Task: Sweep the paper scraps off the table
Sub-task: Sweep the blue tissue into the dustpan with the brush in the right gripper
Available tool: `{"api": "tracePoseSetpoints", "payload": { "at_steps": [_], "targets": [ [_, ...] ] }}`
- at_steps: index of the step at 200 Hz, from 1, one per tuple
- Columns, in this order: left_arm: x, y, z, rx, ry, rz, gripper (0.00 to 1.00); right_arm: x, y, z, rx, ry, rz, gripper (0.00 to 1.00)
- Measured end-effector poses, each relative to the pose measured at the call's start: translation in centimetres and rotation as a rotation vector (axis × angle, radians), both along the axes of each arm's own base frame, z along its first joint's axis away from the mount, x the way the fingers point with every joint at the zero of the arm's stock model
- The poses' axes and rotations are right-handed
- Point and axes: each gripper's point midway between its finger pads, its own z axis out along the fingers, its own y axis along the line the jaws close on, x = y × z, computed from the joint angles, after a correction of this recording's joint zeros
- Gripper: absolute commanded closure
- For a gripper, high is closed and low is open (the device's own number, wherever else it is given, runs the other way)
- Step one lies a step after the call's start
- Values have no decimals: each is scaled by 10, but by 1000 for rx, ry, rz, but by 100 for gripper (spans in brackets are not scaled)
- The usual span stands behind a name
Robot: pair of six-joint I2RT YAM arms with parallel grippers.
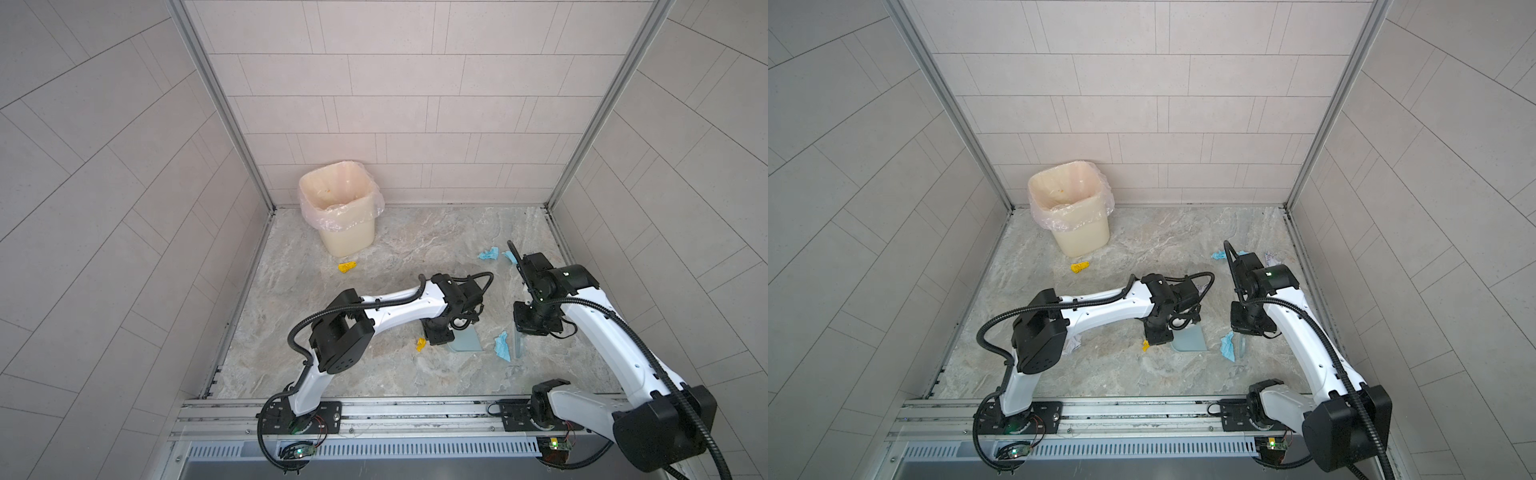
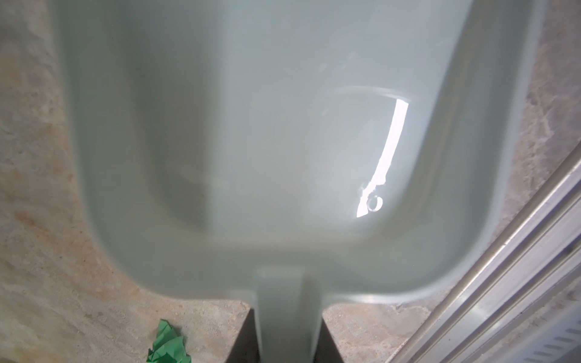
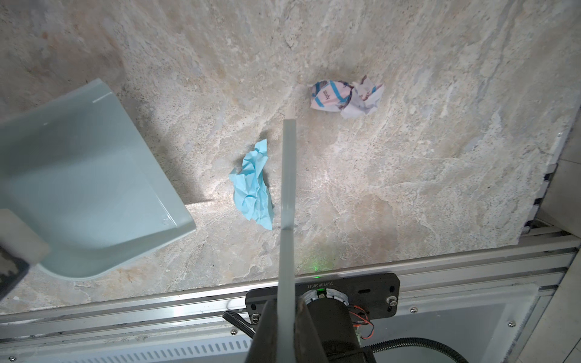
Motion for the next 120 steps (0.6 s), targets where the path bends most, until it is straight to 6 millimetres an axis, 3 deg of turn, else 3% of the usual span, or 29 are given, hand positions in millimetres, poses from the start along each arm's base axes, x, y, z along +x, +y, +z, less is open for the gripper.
{"api": "tracePoseSetpoints", "payload": {
  "at_steps": [120],
  "targets": [
    [-9,-9,-14,2,56,-47,100,-2,22,-5,82,33,67,100]
  ]
}}
